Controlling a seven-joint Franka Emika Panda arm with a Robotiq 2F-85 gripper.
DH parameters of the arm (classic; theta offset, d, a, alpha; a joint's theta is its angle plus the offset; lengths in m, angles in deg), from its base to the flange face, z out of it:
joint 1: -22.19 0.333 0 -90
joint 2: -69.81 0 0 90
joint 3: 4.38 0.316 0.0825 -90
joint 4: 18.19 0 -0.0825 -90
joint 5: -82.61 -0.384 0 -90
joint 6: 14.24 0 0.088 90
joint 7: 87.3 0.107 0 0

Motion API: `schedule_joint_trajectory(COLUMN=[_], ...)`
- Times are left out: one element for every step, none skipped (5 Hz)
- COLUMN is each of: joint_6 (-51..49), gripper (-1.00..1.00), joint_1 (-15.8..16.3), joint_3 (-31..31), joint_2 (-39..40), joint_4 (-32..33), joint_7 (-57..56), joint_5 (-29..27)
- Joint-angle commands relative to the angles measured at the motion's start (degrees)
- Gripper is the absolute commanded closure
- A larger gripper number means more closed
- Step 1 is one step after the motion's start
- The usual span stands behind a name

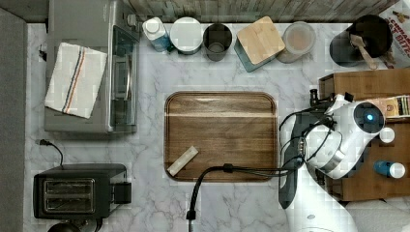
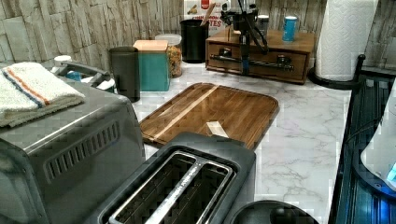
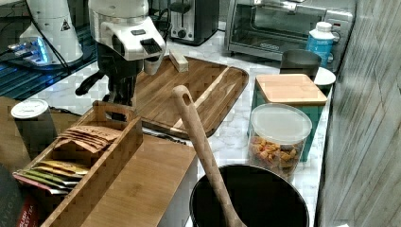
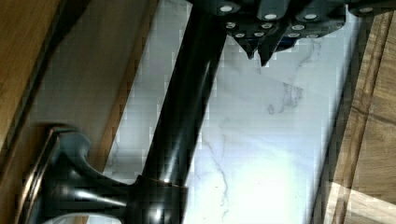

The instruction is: Close the drawer.

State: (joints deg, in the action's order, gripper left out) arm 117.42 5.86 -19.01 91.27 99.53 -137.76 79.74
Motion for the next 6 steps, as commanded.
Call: schedule_joint_trajectory(joint_6=[5.5,5.5,5.5,5.5,5.5,5.5], gripper=[1.0,1.0,1.0,1.0,1.0,1.0], joint_1=[-2.8,-2.6,-2.6,-2.7,-3.4,-2.7], joint_3=[-8.9,-9.1,-9.1,-9.0,-8.3,-9.0], joint_2=[-3.7,-3.7,-3.7,-3.7,-3.8,-3.7], joint_4=[-7.9,-7.9,-7.9,-7.9,-7.9,-7.9], joint_7=[3.9,3.9,3.8,3.8,4.1,3.9], joint_5=[4.2,4.1,4.1,4.1,4.5,4.2])
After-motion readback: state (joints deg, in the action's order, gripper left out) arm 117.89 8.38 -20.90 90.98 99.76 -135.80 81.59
